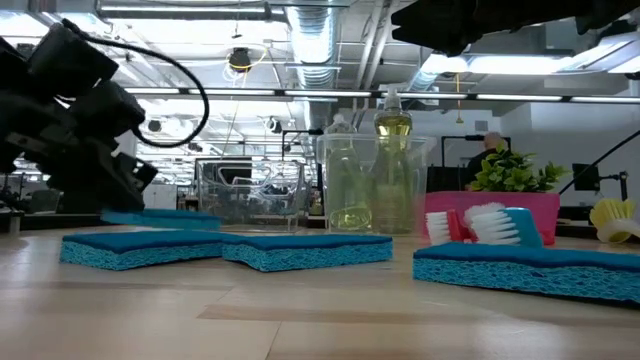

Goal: Pick & Place Kitchen Sink Supplies
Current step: Put the blue sponge into the left transparent bin

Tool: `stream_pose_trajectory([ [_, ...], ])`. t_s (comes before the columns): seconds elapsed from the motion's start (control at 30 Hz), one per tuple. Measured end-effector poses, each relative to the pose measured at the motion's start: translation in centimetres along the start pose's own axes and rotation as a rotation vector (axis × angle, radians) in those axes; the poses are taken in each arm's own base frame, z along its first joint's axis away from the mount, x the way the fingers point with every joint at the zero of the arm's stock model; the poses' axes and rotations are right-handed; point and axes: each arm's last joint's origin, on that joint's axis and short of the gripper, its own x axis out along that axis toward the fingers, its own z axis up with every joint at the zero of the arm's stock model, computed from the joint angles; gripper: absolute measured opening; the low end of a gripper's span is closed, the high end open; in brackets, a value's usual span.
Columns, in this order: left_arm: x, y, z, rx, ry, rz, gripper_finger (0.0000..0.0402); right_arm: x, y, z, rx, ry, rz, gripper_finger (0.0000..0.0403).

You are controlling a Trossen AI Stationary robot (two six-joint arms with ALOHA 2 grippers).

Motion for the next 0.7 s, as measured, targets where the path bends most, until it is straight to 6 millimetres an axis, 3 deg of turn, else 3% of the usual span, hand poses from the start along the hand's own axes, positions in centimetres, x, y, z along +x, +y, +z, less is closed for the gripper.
stream_pose_trajectory([
  [0.7,-0.8,-1.4,2.6,0.324,-0.272,-0.047,0.0008,0.0,0.0,0.0,0.000,-0.001,0.000,0.0260],
])
